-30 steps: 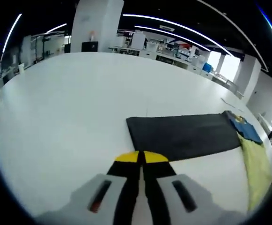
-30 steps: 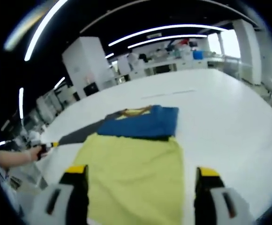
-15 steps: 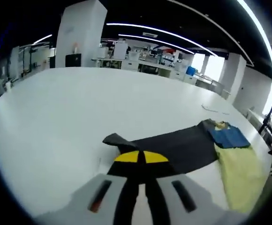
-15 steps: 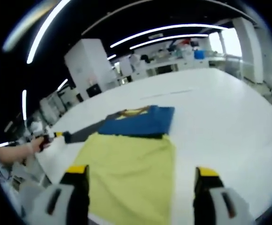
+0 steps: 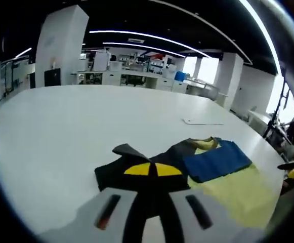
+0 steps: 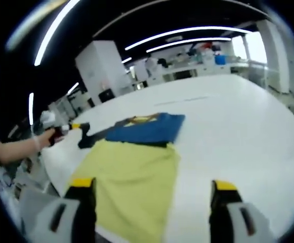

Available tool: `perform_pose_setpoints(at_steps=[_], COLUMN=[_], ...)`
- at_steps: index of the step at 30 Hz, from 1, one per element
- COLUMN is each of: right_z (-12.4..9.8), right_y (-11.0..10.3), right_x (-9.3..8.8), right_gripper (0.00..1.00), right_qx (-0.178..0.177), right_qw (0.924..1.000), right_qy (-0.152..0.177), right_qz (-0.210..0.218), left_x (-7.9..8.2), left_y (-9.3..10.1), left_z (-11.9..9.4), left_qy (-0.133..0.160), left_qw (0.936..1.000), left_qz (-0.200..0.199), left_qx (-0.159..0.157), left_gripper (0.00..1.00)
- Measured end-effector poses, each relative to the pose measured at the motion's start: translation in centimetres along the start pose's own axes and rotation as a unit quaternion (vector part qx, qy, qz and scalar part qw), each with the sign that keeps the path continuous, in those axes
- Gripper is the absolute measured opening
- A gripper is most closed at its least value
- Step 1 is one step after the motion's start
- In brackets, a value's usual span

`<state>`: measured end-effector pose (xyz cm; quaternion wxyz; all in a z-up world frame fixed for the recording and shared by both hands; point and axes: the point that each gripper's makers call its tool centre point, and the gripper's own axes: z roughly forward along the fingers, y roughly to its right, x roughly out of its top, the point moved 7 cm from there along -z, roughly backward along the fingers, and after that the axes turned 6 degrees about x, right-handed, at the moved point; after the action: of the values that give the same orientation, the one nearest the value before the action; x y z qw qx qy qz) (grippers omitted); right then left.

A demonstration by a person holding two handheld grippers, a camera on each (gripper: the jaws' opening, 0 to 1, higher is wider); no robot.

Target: Fold the garment on the visible template until the final outline fits inside the template.

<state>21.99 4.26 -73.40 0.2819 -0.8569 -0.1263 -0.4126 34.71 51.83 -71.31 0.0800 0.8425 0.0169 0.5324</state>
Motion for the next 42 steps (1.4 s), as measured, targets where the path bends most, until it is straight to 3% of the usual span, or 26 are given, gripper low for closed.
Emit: perform_pose_setpoints(at_steps=[3, 7, 9, 21, 29, 42], right_z=[0.0, 0.0, 0.0, -0.1, 0.2, 0.0], right_y=[0.4, 0.8, 0.9, 3.3, 4.7, 5.2], right_x=[-0.3, -0.6, -0.6, -0.7, -0.9, -2.1], right_gripper=[0.94, 0.94, 0.94, 0.95, 0.94, 0.94], right_qx=[0.010, 0.022, 0.032, 0.054, 0.059, 0.059], right_qw=[0.9999, 0.9993, 0.9987, 0.9982, 0.9981, 0.9981], right_qy=[-0.006, -0.023, -0.030, -0.019, -0.020, -0.017], right_qz=[-0.004, -0.021, -0.027, -0.021, -0.007, 0.007], left_x=[0.7, 0.8, 0.9, 1.4, 1.2, -0.2], left_y=[2.7, 4.2, 5.9, 14.3, 18.8, 26.7], left_z=[0.7, 1.9, 2.9, 6.5, 9.2, 12.0], left_qy=[0.006, 0.007, 0.008, 0.015, 0.007, -0.020], left_qw=[0.9999, 0.9996, 0.9993, 0.9962, 0.9937, 0.9832], left_qz=[0.003, 0.000, -0.004, -0.031, -0.027, -0.019], left_qx=[-0.013, -0.028, -0.037, -0.080, -0.108, -0.180], left_gripper=[0.00, 0.00, 0.00, 0.00, 0.00, 0.00])
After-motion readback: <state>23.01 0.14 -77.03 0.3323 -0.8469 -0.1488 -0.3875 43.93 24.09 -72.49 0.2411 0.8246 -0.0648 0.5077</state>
